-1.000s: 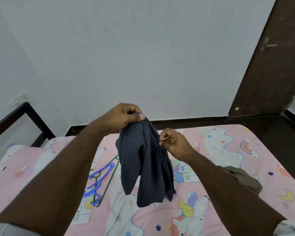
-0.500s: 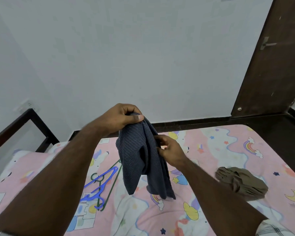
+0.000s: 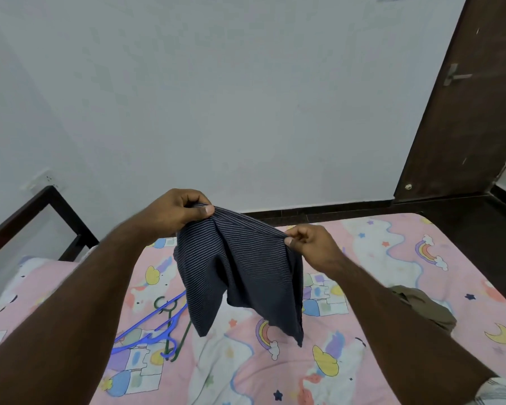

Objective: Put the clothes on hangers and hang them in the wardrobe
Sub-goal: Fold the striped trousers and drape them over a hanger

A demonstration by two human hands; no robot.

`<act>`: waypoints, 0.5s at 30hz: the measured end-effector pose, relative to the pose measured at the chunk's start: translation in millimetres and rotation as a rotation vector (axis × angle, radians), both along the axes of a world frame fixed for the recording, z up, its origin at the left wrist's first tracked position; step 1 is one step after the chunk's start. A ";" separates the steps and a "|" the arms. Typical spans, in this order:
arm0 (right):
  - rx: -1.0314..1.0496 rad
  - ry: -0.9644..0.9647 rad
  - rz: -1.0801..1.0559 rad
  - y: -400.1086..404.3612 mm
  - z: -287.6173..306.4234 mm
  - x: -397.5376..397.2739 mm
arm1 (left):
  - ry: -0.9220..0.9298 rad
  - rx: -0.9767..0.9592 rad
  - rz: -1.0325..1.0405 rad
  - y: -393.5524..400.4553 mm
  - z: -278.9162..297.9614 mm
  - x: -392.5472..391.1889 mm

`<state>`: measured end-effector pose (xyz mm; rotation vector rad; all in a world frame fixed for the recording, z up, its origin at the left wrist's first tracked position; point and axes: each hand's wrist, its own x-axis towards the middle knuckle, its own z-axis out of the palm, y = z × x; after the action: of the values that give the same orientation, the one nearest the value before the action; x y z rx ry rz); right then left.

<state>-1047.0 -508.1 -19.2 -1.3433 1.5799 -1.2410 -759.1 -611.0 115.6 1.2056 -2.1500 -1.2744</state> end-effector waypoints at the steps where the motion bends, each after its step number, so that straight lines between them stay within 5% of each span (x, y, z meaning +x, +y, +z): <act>1: 0.009 -0.018 0.032 2.1 8.4 -4.5 | -0.019 -0.019 0.008 -1.8 -2.9 3.8; 10: 0.286 -0.243 0.399 10.7 66.9 9.3 | -0.171 -0.155 -0.021 -25.0 -12.5 0.9; 15: 0.387 -0.167 0.465 13.3 63.8 19.3 | -0.221 -0.134 -0.070 -29.3 -15.7 -17.9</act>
<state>-1027.7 -494.8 44.5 -1.2237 1.2182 -0.7009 -777.0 -640.4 100.0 1.2768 -2.4108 -1.0466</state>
